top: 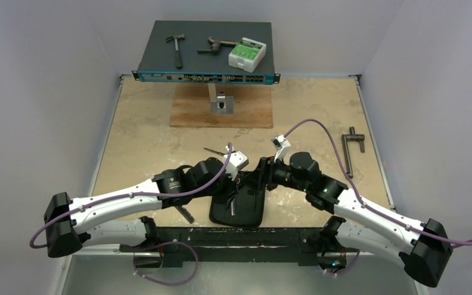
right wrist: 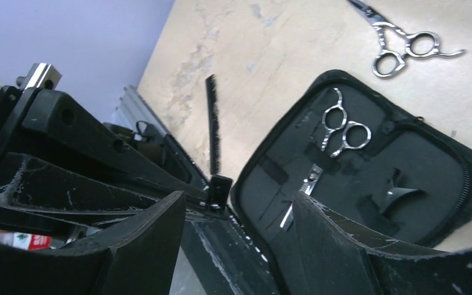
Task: Sort the hair-cutting tools
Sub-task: Pick up the haircut tool at the center of the board.
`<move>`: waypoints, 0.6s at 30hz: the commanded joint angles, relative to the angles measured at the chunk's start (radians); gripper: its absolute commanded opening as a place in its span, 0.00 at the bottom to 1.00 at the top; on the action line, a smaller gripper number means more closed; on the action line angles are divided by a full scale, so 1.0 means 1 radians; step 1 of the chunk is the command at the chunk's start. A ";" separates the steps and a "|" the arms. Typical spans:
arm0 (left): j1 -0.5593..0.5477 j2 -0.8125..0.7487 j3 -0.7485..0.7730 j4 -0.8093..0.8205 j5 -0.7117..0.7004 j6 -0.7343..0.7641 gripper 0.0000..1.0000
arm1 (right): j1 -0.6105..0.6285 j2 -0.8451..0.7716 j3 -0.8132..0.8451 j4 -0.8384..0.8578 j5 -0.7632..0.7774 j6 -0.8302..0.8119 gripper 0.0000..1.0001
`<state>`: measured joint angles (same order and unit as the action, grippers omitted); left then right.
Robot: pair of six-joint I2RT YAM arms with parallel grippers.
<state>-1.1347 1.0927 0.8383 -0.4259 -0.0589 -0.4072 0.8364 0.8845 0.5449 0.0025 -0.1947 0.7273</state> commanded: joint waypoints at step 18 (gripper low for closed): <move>-0.013 0.032 0.091 0.073 0.008 0.025 0.00 | 0.003 0.081 0.040 0.068 -0.136 0.010 0.31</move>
<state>-1.1416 1.1332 0.8814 -0.4068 -0.0414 -0.3996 0.8356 0.9565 0.5560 0.0566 -0.3103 0.7372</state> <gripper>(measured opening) 0.020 0.341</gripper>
